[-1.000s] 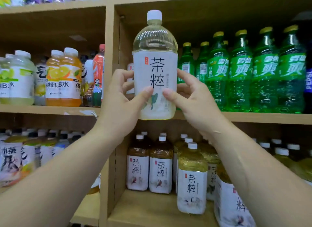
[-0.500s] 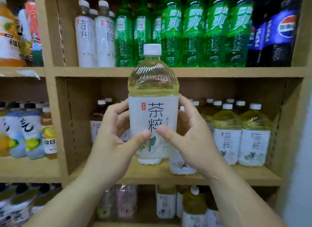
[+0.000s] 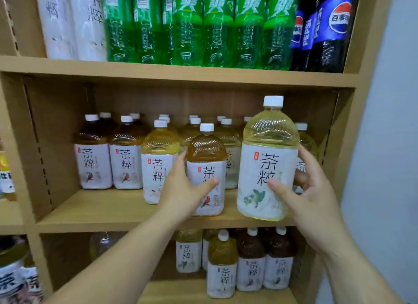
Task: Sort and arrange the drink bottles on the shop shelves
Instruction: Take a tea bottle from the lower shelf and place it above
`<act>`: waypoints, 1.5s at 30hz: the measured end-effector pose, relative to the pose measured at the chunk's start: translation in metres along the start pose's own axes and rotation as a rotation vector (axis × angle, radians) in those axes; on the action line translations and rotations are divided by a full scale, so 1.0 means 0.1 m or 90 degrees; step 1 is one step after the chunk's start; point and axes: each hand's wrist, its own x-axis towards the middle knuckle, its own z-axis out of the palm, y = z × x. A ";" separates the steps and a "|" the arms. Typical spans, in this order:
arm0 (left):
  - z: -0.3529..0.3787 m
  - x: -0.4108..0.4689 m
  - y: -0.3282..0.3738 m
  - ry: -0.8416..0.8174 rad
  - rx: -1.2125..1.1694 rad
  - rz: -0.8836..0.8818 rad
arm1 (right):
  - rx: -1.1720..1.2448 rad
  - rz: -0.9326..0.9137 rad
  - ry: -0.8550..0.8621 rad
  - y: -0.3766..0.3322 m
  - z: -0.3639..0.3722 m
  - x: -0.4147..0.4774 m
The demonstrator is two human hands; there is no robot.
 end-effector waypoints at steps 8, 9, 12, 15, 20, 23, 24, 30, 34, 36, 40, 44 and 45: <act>0.10 -0.03 0.04 0.018 -0.062 -0.019 | -0.014 0.052 -0.007 0.46 0.10 0.03; 0.06 -0.05 0.03 0.028 -0.062 -0.014 | -0.018 0.053 -0.012 0.50 0.14 0.05; -0.06 -0.15 -0.04 0.050 -0.083 -0.018 | -0.039 0.059 -0.028 0.62 0.29 0.09; -0.26 -0.30 -0.11 0.060 -0.104 -0.032 | -0.074 0.058 -0.031 0.69 0.46 0.13; -0.76 -0.52 -0.24 0.119 -0.105 -0.053 | -0.113 0.050 -0.055 0.74 0.71 0.21; -1.05 -0.53 -0.34 0.173 -0.074 -0.061 | -0.151 0.048 -0.046 0.76 0.80 0.27; -1.14 -0.50 -0.37 0.188 -0.061 -0.062 | -0.158 0.050 -0.044 0.77 0.83 0.29; -1.48 -0.14 -0.60 0.182 -0.009 -0.076 | -0.148 0.072 -0.076 0.80 0.97 0.41; -1.54 0.07 -0.73 0.145 -0.020 -0.096 | -0.120 0.086 -0.106 0.82 1.12 0.48; -1.56 0.16 -0.77 0.141 -0.019 -0.102 | -0.109 0.088 -0.116 0.82 1.22 0.51; -1.59 0.30 -0.82 0.132 0.000 -0.100 | -0.097 0.110 -0.114 0.86 1.34 0.54; -1.63 0.39 -0.88 0.104 -0.002 -0.088 | -0.130 0.103 -0.113 0.89 1.43 0.55; -1.62 0.40 -0.89 0.105 0.001 -0.087 | -0.135 0.102 -0.106 0.90 1.45 0.55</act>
